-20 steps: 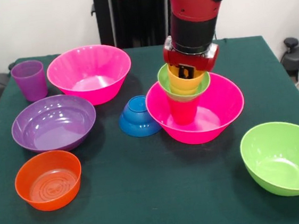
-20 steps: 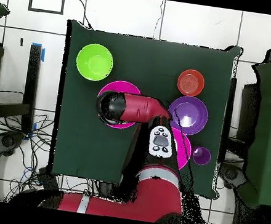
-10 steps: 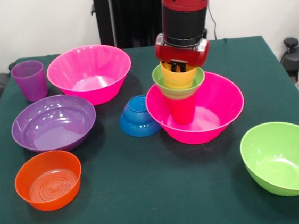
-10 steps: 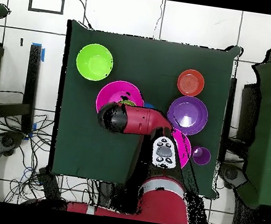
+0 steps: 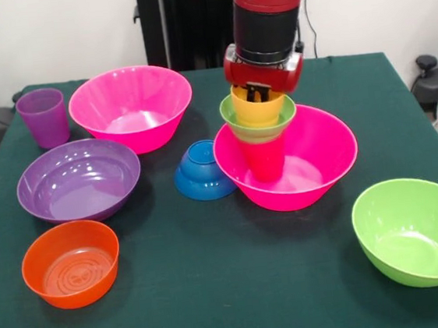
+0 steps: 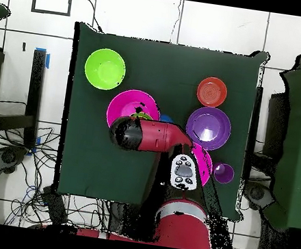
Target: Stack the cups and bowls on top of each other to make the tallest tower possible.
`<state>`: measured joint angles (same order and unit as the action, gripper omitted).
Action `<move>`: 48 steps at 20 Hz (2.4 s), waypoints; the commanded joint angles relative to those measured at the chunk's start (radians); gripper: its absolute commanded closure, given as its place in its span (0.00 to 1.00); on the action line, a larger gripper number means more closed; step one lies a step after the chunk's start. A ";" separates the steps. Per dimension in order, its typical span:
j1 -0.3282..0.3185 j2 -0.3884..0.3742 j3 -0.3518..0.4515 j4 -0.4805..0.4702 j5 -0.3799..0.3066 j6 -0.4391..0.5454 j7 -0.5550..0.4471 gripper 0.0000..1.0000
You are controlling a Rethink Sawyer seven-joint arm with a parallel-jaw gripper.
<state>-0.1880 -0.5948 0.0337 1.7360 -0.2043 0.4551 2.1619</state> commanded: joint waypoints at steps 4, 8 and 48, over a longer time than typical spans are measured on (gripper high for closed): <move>-0.030 0.039 0.135 -0.051 -0.029 0.241 -0.136 1.00; -0.046 0.024 0.157 -0.023 -0.033 0.224 -0.133 1.00; -0.064 0.048 0.193 -0.091 -0.129 0.109 -0.072 1.00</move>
<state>-0.2460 -0.5964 0.1439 1.6895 -0.2669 0.6410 2.1619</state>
